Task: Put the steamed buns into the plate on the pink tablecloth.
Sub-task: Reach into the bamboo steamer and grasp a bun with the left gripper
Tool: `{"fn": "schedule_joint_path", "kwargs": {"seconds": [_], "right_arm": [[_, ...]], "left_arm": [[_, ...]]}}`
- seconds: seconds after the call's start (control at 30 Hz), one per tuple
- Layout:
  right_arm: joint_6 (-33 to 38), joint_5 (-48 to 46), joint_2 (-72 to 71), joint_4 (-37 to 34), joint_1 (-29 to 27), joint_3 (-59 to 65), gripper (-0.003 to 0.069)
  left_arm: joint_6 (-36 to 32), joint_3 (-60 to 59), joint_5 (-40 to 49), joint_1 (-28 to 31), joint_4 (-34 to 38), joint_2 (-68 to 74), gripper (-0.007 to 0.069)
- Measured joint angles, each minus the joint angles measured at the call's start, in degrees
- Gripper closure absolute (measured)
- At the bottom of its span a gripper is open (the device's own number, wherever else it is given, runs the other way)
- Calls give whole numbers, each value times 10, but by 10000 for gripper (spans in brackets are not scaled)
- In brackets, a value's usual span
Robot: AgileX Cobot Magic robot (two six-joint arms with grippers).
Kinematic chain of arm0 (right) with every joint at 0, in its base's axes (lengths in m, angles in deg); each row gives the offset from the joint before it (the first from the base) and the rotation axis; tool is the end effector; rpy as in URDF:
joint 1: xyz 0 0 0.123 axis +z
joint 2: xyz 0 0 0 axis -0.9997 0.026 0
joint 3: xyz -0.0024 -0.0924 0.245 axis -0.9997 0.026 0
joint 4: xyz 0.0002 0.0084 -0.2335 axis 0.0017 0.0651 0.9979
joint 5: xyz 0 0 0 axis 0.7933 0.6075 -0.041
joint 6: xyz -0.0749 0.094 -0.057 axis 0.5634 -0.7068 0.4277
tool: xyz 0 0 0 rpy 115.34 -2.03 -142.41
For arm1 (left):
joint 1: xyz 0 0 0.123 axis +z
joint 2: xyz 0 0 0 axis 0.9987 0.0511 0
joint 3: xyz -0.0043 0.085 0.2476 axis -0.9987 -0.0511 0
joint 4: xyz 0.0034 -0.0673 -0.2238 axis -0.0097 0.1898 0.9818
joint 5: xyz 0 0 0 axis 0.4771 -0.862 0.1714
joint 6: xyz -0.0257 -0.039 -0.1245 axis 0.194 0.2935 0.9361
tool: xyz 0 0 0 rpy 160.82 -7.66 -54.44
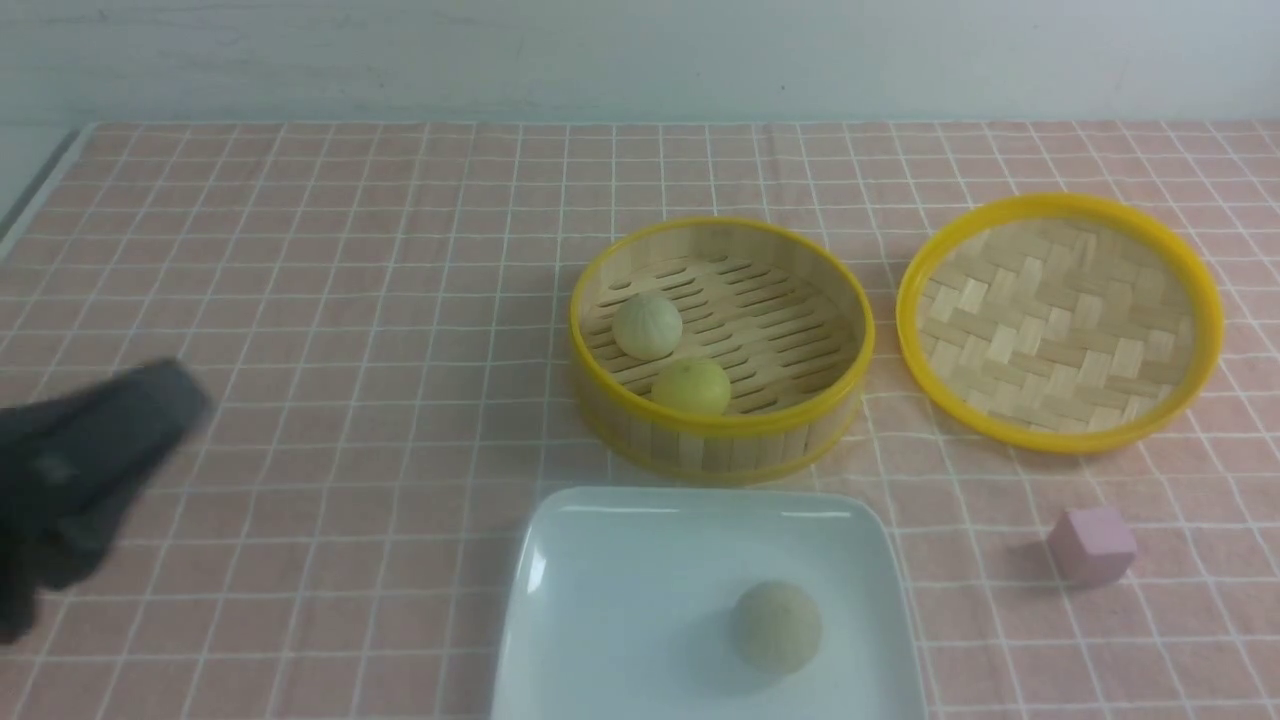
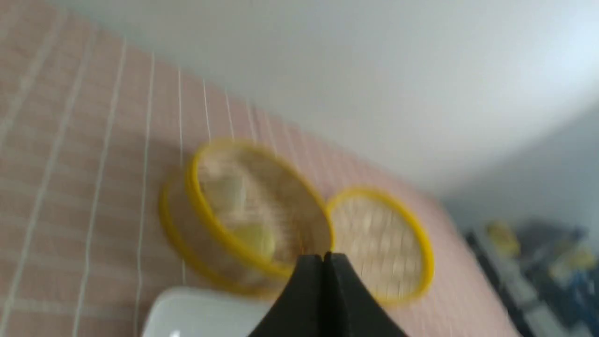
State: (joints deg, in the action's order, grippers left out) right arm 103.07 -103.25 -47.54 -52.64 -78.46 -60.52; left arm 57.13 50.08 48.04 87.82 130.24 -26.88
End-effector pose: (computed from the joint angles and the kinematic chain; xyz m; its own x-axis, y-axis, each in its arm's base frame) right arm 0.0948 0.0354 0.2541 -0.3341 -0.0990 -0.9373 -0.3132 0.9496 0.0114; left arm 0.1544 -0.0670 0.2856 -0.5298 -0.5026 -0.6832 0.2153 0.6994 -0.6815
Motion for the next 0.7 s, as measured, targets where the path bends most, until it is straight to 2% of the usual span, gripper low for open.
{"fn": "schedule_joint_path", "kwargs": {"seconds": [0.1, 0.17, 0.27, 0.37, 0.53, 0.63, 0.67, 0.7], "right_arm": [[0, 0, 0, 0, 0, 0, 650], [0, 0, 0, 0, 0, 0, 646], [0, -2, 0, 0, 0, 0, 646], [0, -13, 0, -1, 0, 0, 642], [0, -17, 0, -1, 0, 0, 636], [0, -21, 0, -1, 0, 0, 631], [0, -21, 0, -1, 0, 0, 631], [0, -22, 0, -1, 0, 0, 627]], "left_arm": [[8, 62, 100, 0, -41, 126, 623], [6, 141, 180, -3, -83, 261, 623], [-1, 210, 223, -22, -117, 363, 623], [10, 297, 255, -97, -153, 493, 623], [85, 447, 271, -219, -228, 623, 623], [154, 544, 276, -274, -318, 677, 623], [159, 550, 276, -277, -318, 677, 623], [212, 599, 281, -300, -387, 696, 623]]}}
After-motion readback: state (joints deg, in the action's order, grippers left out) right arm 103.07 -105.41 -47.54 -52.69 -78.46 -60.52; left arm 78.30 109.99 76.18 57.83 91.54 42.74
